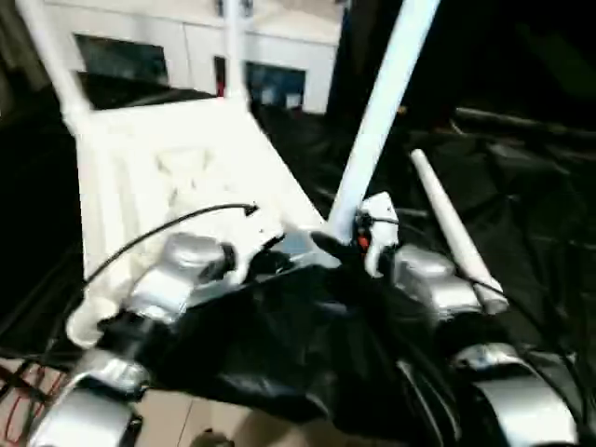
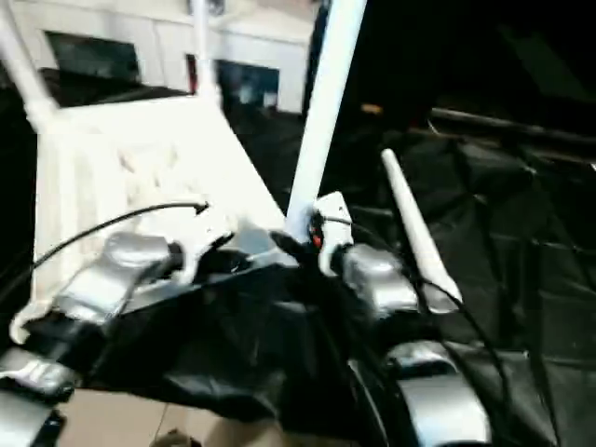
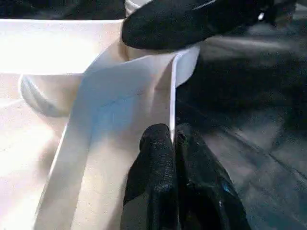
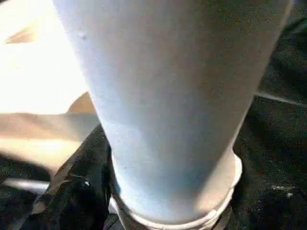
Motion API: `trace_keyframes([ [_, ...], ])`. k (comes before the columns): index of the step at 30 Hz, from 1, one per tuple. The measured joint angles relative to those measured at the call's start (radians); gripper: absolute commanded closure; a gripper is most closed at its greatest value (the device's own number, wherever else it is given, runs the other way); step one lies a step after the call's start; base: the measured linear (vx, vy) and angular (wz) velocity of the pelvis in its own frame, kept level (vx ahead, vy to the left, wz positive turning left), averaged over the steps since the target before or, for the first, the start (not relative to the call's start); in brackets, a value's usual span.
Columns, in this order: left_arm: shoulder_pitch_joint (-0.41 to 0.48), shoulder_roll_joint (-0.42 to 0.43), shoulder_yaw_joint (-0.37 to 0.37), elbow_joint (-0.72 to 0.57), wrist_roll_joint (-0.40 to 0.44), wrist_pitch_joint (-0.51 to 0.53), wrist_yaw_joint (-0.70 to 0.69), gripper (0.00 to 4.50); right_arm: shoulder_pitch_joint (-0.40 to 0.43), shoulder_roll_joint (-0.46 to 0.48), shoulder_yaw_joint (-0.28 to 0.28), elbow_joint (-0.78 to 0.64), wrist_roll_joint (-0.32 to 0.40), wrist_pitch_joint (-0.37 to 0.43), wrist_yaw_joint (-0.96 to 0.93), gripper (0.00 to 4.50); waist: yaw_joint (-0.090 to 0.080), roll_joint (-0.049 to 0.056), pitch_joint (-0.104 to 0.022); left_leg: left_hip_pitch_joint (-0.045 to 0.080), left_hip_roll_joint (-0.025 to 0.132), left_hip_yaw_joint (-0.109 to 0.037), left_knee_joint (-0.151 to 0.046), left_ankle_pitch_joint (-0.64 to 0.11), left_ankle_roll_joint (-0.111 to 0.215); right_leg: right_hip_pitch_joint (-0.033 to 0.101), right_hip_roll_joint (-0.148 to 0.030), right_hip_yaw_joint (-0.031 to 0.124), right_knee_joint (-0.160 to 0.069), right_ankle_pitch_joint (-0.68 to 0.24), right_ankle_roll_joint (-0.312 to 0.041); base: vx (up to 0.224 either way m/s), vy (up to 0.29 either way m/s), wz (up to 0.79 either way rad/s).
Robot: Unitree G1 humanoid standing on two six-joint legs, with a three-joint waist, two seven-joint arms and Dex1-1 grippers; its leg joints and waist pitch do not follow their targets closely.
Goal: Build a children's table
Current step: Rotate leg to tighten
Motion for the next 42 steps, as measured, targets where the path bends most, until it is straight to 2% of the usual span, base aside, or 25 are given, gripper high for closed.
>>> trace_keyframes([
  [3,-0.002,-0.027,0.001,0.004,0.023,0.003,0.042,4.5,-0.013,0.025,-0.002,0.034,-0.019,-0.04,-0.092,1.73,0.0,0.0,0.0,0.002,0.0,0.0,0.0,0.0,0.0,0.002,0.0,0.0,-0.001,0.0,0.0,0.0,0.0,0.0],
  [4,-0.002,-0.029,0.001,0.004,0.027,0.002,0.044,4.5,-0.015,0.027,-0.005,0.039,-0.022,-0.047,-0.095,1.17,0.0,0.0,0.0,0.002,0.0,0.0,0.0,0.0,0.0,0.002,0.0,0.0,-0.001,0.0,0.0,0.0,0.0,0.0],
  [8,-0.002,-0.031,0.001,0.004,0.029,0.002,0.046,4.5,-0.016,0.035,-0.021,0.047,-0.017,-0.056,-0.088,1.03,0.0,0.0,0.0,0.002,0.0,0.001,0.0,0.0,0.0,0.003,0.0,0.001,-0.002,0.0,0.0,0.0,0.0,0.0],
  [11,0.001,-0.024,0.0,-0.001,0.029,-0.001,0.032,4.5,-0.016,0.029,-0.026,0.048,-0.014,-0.058,-0.053,0.68,-0.001,0.0,0.0,0.002,0.0,0.001,0.0,0.0,0.0,0.002,0.0,0.001,-0.001,0.0,0.0,0.0,0.0,0.0],
  [14,0.007,-0.003,0.001,-0.015,0.027,-0.003,-0.001,4.5,-0.015,0.009,-0.004,0.047,-0.018,-0.065,0.028,0.55,-0.006,0.0,0.0,0.002,0.0,0.001,-0.001,0.0,0.0,0.002,0.0,0.001,-0.002,0.0,0.0,0.0,0.0,0.0],
  [15,0.014,0.009,0.001,-0.027,0.025,-0.007,-0.017,4.5,-0.013,-0.005,0.009,0.043,-0.022,-0.067,0.07,0.38,-0.008,0.0,0.0,0.002,0.0,0.001,-0.001,0.0,0.0,0.002,0.0,0.001,-0.002,0.0,0.0,0.0,0.0,0.0],
  [19,0.043,0.055,-0.001,-0.066,0.007,-0.038,-0.105,4.5,0.017,-0.058,0.057,-0.01,-0.023,-0.068,0.243,0.38,-0.006,0.001,0.0,0.001,0.0,0.001,-0.001,0.0,0.0,0.002,0.0,0.001,-0.002,0.0,-0.003,0.0,0.0,0.0],
  [24,0.087,0.128,-0.01,-0.12,-0.029,-0.091,-0.244,4.5,0.071,-0.137,0.123,-0.106,-0.022,-0.073,0.5,0.38,0.007,0.002,0.001,0.0,0.0,0.001,-0.001,0.0,0.001,0.002,0.0,0.001,-0.003,-0.002,-0.003,0.0,0.0,0.0],
  [30,0.121,0.171,-0.013,-0.159,-0.051,-0.119,-0.345,4.5,0.108,-0.21,0.186,-0.195,-0.015,-0.063,0.691,0.38,0.016,0.002,0.001,0.0,0.0,0.001,-0.001,0.0,0.001,0.002,0.0,0.0,-0.002,-0.002,-0.003,0.0,0.0,0.0],
  [32,0.122,0.176,-0.014,-0.159,-0.054,-0.124,-0.36,4.5,0.112,-0.216,0.188,-0.203,-0.012,-0.057,0.715,0.38,0.019,0.002,0.001,0.0,0.0,0.001,-0.001,0.0,0.001,0.002,0.0,0.0,-0.002,-0.002,-0.003,0.0,0.0,0.0],
  [42,0.14,0.211,-0.016,-0.18,-0.08,-0.125,-0.426,4.5,0.137,-0.229,0.198,-0.261,-0.001,-0.027,0.767,1.13,0.034,0.002,0.001,0.0,0.0,0.001,-0.001,0.0,0.001,0.002,0.0,0.0,-0.002,-0.002,-0.002,0.0,0.0,0.0],
])
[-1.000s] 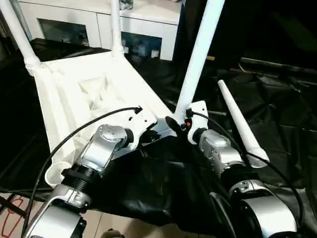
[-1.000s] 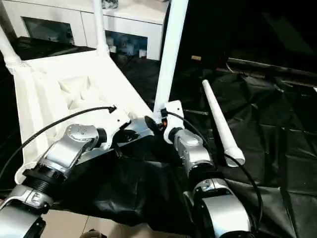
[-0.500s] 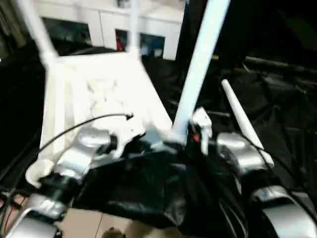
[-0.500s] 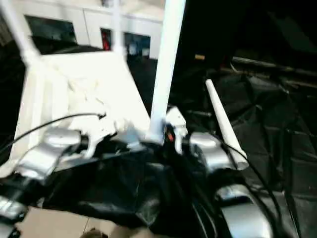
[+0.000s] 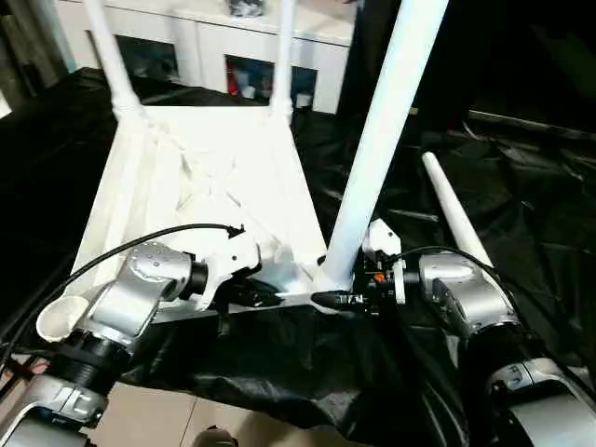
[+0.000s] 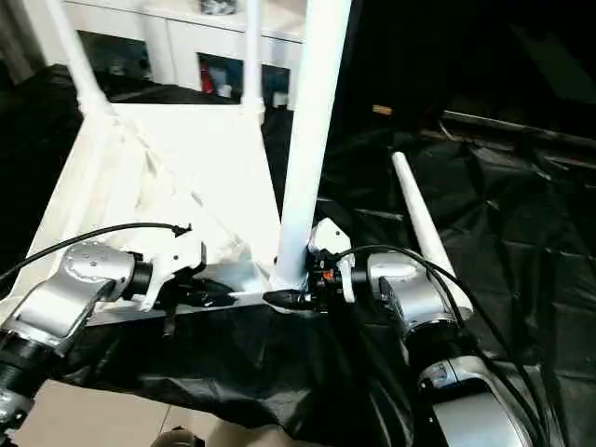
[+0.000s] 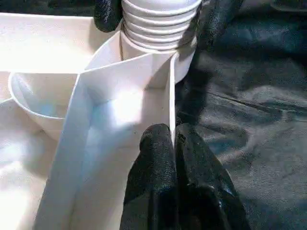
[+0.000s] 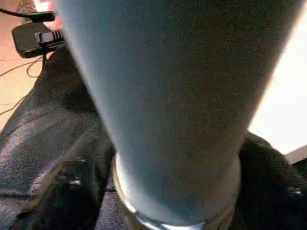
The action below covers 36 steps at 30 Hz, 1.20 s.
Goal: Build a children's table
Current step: Rotate leg to tighten
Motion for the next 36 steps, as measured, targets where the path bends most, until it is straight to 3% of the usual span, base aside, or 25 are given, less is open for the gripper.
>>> trace_keyframes([
  [9,0.0,-0.016,-0.001,0.002,0.009,0.01,0.04,4.5,0.015,0.023,-0.021,-0.005,0.0,0.024,-0.051,1.69,0.0,0.0,0.0,0.001,0.0,0.0,0.0,0.0,0.0,0.001,0.0,0.0,0.0,0.0,0.0,0.0,0.0,0.0],
  [12,-0.016,-0.072,0.016,0.029,0.034,0.048,0.139,4.5,0.001,0.063,-0.074,0.05,0.0,0.027,-0.197,1.72,-0.006,0.0,0.0,0.005,0.0,0.0,0.0,0.0,0.0,0.003,0.0,0.0,0.001,0.0,0.002,0.0,0.0,0.0],
  [16,-0.056,-0.173,0.041,0.072,0.063,0.136,0.314,4.5,-0.08,0.137,-0.139,0.177,-0.008,0.03,-0.474,1.73,-0.033,0.0,0.0,0.008,0.0,-0.001,0.0,0.0,-0.001,0.003,0.0,0.0,0.001,0.0,0.002,0.0,0.0,0.0],
  [24,-0.075,-0.275,0.057,0.068,0.104,0.231,0.491,4.5,-0.13,0.231,-0.203,0.253,-0.015,0.012,-0.781,1.73,-0.042,0.0,0.0,0.008,0.0,0.0,0.0,0.0,-0.001,0.003,0.0,0.0,0.001,0.001,0.002,0.0,0.0,0.0],
  [27,-0.076,-0.284,0.058,0.068,0.109,0.232,0.509,4.5,-0.146,0.245,-0.217,0.282,-0.015,-0.006,-0.804,1.03,-0.042,0.001,-0.001,0.008,0.0,0.0,0.0,0.0,-0.001,0.002,0.0,0.0,0.001,0.001,0.002,0.0,0.0,0.0],
  [31,-0.077,-0.284,0.057,0.068,0.109,0.232,0.511,4.5,-0.154,0.25,-0.22,0.302,-0.019,-0.022,-0.807,0.69,-0.043,0.001,-0.001,0.008,0.0,0.0,0.0,0.0,-0.001,0.002,0.0,0.0,0.0,0.001,0.001,0.0,0.0,0.0],
  [36,-0.074,-0.263,0.057,0.068,0.109,0.21,0.475,4.5,-0.151,0.235,-0.202,0.297,-0.033,-0.039,-0.742,0.69,-0.045,0.001,-0.001,0.007,0.0,0.0,0.0,0.0,-0.001,0.002,0.0,0.0,0.0,0.0,0.002,0.0,0.0,0.0],
])
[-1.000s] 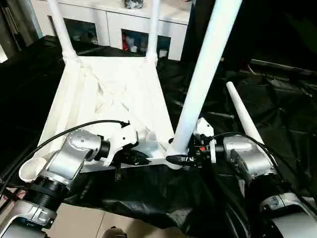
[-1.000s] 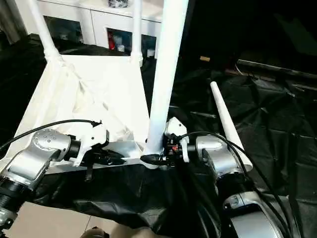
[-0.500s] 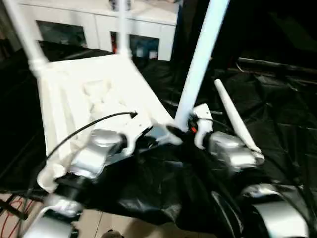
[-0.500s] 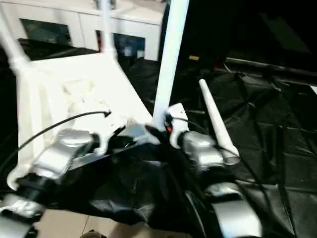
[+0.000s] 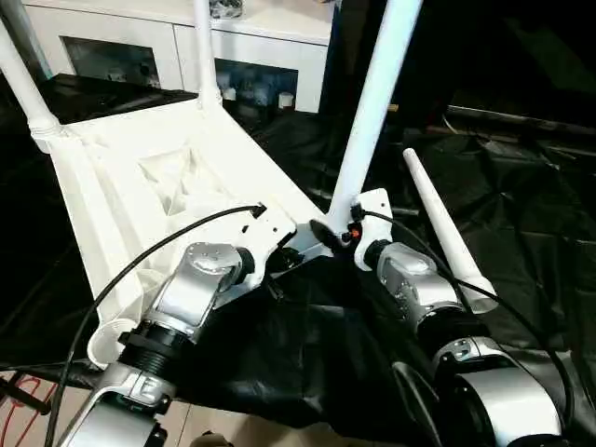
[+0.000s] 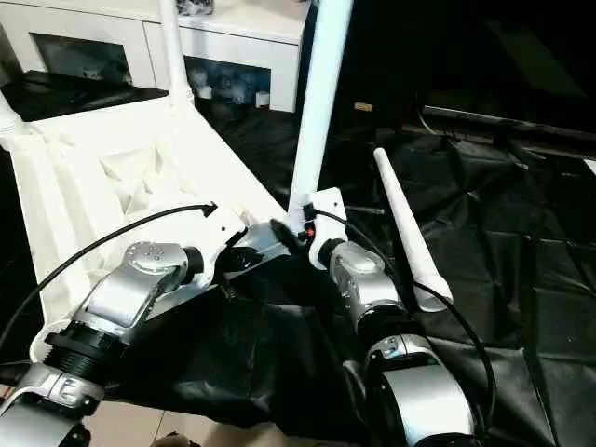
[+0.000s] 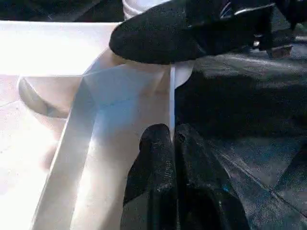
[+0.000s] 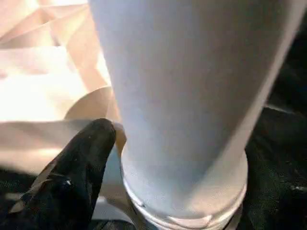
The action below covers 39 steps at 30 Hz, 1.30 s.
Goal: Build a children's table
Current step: Rotate leg to tighten
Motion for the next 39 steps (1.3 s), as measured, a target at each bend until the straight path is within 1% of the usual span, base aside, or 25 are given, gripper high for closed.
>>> trace_keyframes([
  [4,0.014,0.042,-0.002,-0.011,-0.011,-0.037,-0.072,4.5,0.022,-0.043,0.039,-0.029,-0.011,-0.015,0.126,0.69,0.002,0.001,0.0,-0.001,0.0,0.0,-0.001,0.0,0.0,0.0,0.0,0.0,0.0,0.0,0.0,0.0,0.0,0.0],
  [6,0.026,0.076,-0.006,-0.026,-0.03,-0.058,-0.133,4.5,0.04,-0.073,0.073,-0.054,-0.02,-0.04,0.219,0.69,0.009,0.001,0.0,-0.002,0.0,0.0,-0.001,0.0,0.0,-0.001,0.0,0.0,0.0,0.001,-0.001,0.0,0.0,0.0],
  [8,0.034,0.107,-0.012,-0.035,-0.046,-0.078,-0.185,4.5,0.056,-0.096,0.09,-0.08,-0.02,-0.047,0.296,0.69,0.014,0.001,0.001,-0.003,0.0,0.0,-0.001,0.0,0.0,-0.002,0.0,0.0,0.0,0.0,-0.001,0.0,0.0,0.0],
  [10,0.046,0.137,-0.012,-0.048,-0.063,-0.089,-0.241,4.5,0.071,-0.13,0.114,-0.117,-0.013,-0.042,0.405,0.69,0.018,0.001,0.001,-0.004,0.0,0.0,-0.001,0.0,0.0,-0.002,0.0,0.0,-0.001,0.001,-0.002,0.0,0.0,0.0],
  [12,0.049,0.152,-0.013,-0.049,-0.074,-0.099,-0.278,4.5,0.084,-0.152,0.121,-0.143,-0.008,-0.036,0.468,0.69,0.02,0.001,0.001,-0.005,0.0,0.0,-0.001,0.0,0.0,-0.002,0.0,0.0,-0.001,0.001,-0.003,0.0,0.0,0.0],
  [16,0.057,0.197,-0.024,-0.049,-0.078,-0.149,-0.355,4.5,0.097,-0.203,0.172,-0.194,-0.008,-0.029,0.597,0.69,0.028,0.001,0.001,-0.005,0.0,0.0,0.0,0.0,0.0,-0.002,0.0,-0.001,-0.001,0.001,-0.003,0.0,0.0,0.0],
  [19,0.057,0.212,-0.031,-0.049,-0.08,-0.164,-0.385,4.5,0.098,-0.21,0.177,-0.201,-0.005,-0.021,0.639,0.69,0.028,0.0,0.001,-0.005,0.0,0.0,0.0,0.0,0.0,-0.002,0.0,0.0,-0.001,0.002,-0.003,0.0,0.0,0.0],
  [21,0.059,0.229,-0.034,-0.05,-0.098,-0.164,-0.421,4.5,0.106,-0.21,0.182,-0.22,0.004,-0.011,0.673,0.69,0.028,0.0,0.001,-0.005,0.0,0.0,0.0,0.0,0.0,-0.002,0.0,0.0,-0.001,0.001,-0.003,0.0,0.0,0.0],
  [24,0.068,0.247,-0.035,-0.06,-0.113,-0.164,-0.456,4.5,0.12,-0.21,0.188,-0.245,0.023,0.011,0.706,1.01,0.033,0.0,0.001,-0.005,0.0,0.0,0.0,0.0,0.0,-0.002,0.0,0.0,-0.001,0.001,-0.002,0.0,0.0,0.0],
  [26,0.069,0.254,-0.036,-0.061,-0.116,-0.164,-0.47,4.5,0.122,-0.21,0.191,-0.25,0.026,0.02,0.713,1.04,0.039,0.0,0.001,-0.005,0.0,0.0,0.0,0.0,0.0,-0.002,0.0,0.0,-0.001,0.001,-0.002,0.0,0.0,0.0],
  [27,0.07,0.256,-0.036,-0.062,-0.117,-0.166,-0.476,4.5,0.123,-0.211,0.192,-0.258,0.026,0.025,0.72,1.3,0.042,0.0,0.001,-0.005,0.0,0.0,0.0,0.0,0.0,-0.002,0.0,0.0,-0.001,0.001,-0.002,0.0,0.0,0.0],
  [28,0.07,0.257,-0.036,-0.062,-0.117,-0.167,-0.478,4.5,0.123,-0.211,0.192,-0.261,0.026,0.03,0.723,1.3,0.044,0.0,0.001,-0.005,0.0,0.0,0.0,0.0,0.0,-0.002,0.0,0.0,-0.001,0.001,-0.002,0.0,0.0,0.0],
  [30,0.07,0.259,-0.036,-0.062,-0.117,-0.17,-0.484,4.5,0.124,-0.211,0.192,-0.262,0.026,0.036,0.725,1.44,0.045,0.0,0.001,-0.005,0.0,0.0,0.0,0.0,0.0,-0.002,0.0,0.0,-0.001,0.001,-0.002,0.0,0.0,0.0],
  [33,0.071,0.259,-0.036,-0.062,-0.117,-0.171,-0.485,4.5,0.128,-0.211,0.192,-0.272,0.026,0.047,0.724,1.67,0.046,0.0,0.001,-0.005,0.0,0.0,0.0,0.0,0.0,-0.002,0.0,0.0,0.0,0.001,-0.002,0.0,0.0,0.0],
  [37,0.069,0.239,-0.037,-0.056,-0.111,-0.172,-0.447,4.5,0.133,-0.204,0.186,-0.279,0.026,0.07,0.695,1.73,0.047,0.0,0.001,-0.005,0.0,0.0,0.0,0.0,0.0,-0.001,0.0,0.0,-0.001,0.001,-0.002,0.0,0.0,0.0],
  [38,0.063,0.225,-0.036,-0.044,-0.1,-0.172,-0.419,4.5,0.133,-0.195,0.174,-0.272,0.024,0.081,0.652,1.75,0.046,0.0,0.001,-0.004,0.0,0.0,0.0,0.0,0.0,-0.001,0.0,0.0,0.0,0.001,-0.002,0.0,0.0,0.0],
  [39,0.053,0.207,-0.029,-0.025,-0.092,-0.172,-0.376,4.5,0.126,-0.174,0.15,-0.251,0.022,0.088,0.576,1.75,0.042,0.0,0.001,-0.003,0.0,0.0,0.0,0.0,0.0,-0.001,0.0,0.0,0.0,0.0,-0.001,0.0,0.0,0.0],
])
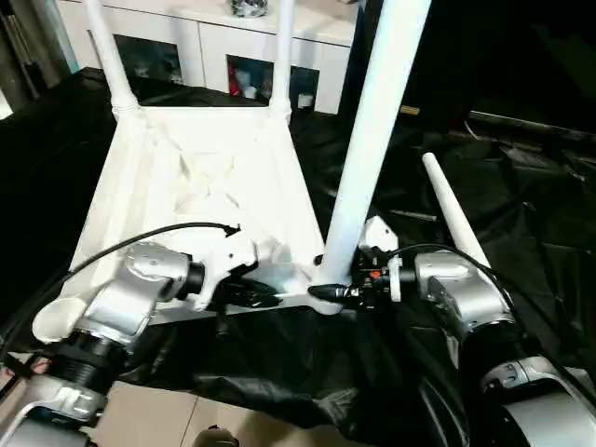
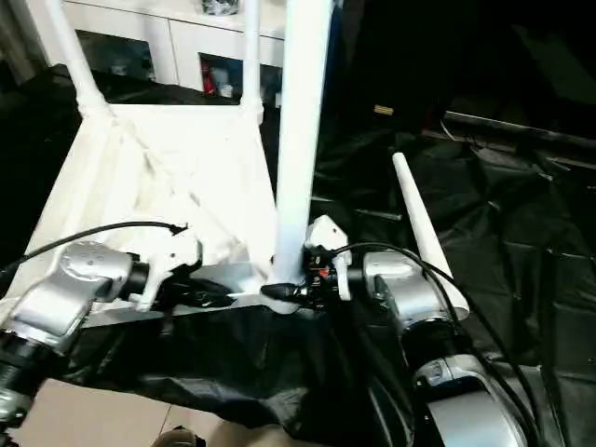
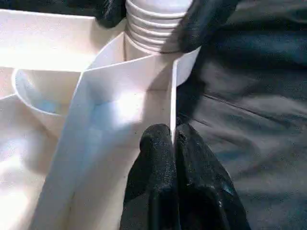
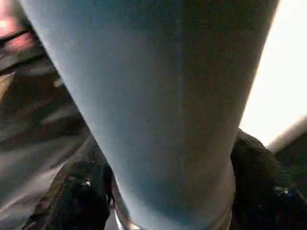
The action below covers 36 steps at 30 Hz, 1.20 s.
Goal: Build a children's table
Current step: Rotate leg to tighten
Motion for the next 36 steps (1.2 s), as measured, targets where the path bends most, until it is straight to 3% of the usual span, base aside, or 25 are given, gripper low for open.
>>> trace_keyframes([
  [6,-0.044,-0.083,0.024,0.068,0.028,0.038,0.166,4.5,-0.063,0.093,-0.08,0.117,-0.001,0.008,-0.312,1.76,-0.03,0.0,0.0,0.003,0.0,0.0,0.0,0.0,0.0,-0.001,0.0,0.0,0.001,0.0,0.001,0.0,0.0,0.0],
  [11,-0.089,-0.171,0.032,0.123,0.056,0.078,0.293,4.5,-0.098,0.155,-0.134,0.172,-0.009,-0.002,-0.557,1.76,-0.032,0.0,0.0,0.003,0.0,0.0,0.0,0.0,0.0,0.0,0.0,0.0,0.0,0.001,0.001,0.0,0.0,0.0],
  [13,-0.091,-0.18,0.032,0.123,0.056,0.084,0.304,4.5,-0.099,0.163,-0.14,0.179,-0.009,-0.018,-0.581,1.21,-0.03,0.001,-0.001,0.003,0.0,0.0,-0.001,0.0,0.0,0.0,0.0,0.0,0.0,0.001,0.001,0.0,0.0,0.0],
  [15,-0.092,-0.182,0.032,0.123,0.056,0.086,0.303,4.5,-0.099,0.165,-0.147,0.181,-0.007,-0.02,-0.581,1.07,-0.03,0.002,-0.001,0.003,0.0,0.0,-0.001,0.0,0.0,0.0,0.0,0.0,0.0,0.001,0.001,0.0,0.0,0.0],
  [20,-0.089,-0.168,0.03,0.114,0.056,0.086,0.282,4.5,-0.099,0.159,-0.145,0.179,-0.01,-0.026,-0.531,0.8,-0.03,0.002,-0.001,0.002,0.0,0.0,-0.001,0.0,0.0,-0.001,0.0,0.0,0.0,0.001,0.001,0.0,0.0,0.0],
  [28,-0.041,-0.063,0.002,0.021,0.03,0.069,0.107,4.5,-0.035,0.055,-0.054,0.09,-0.007,-0.044,-0.19,0.8,-0.024,0.002,-0.001,-0.001,0.0,0.0,0.0,0.0,0.0,-0.001,0.0,0.0,-0.003,0.002,-0.002,0.0,0.0,0.0],
  [30,-0.031,-0.035,-0.007,0.009,0.013,0.056,0.055,4.5,-0.017,0.004,-0.011,0.046,-0.006,-0.042,-0.074,0.8,-0.017,0.002,-0.001,-0.001,0.0,0.0,0.0,-0.001,0.001,-0.001,0.0,0.0,-0.003,0.002,-0.001,0.0,0.0,0.0],
  [36,-0.014,0.014,-0.013,-0.003,-0.009,0.02,-0.042,4.5,-0.002,-0.039,0.037,0.002,-0.006,-0.043,0.069,0.8,-0.001,0.002,-0.001,-0.001,0.0,0.0,0.0,-0.001,0.001,-0.001,0.0,0.0,-0.002,0.001,-0.001,0.0,0.0,0.0],
])
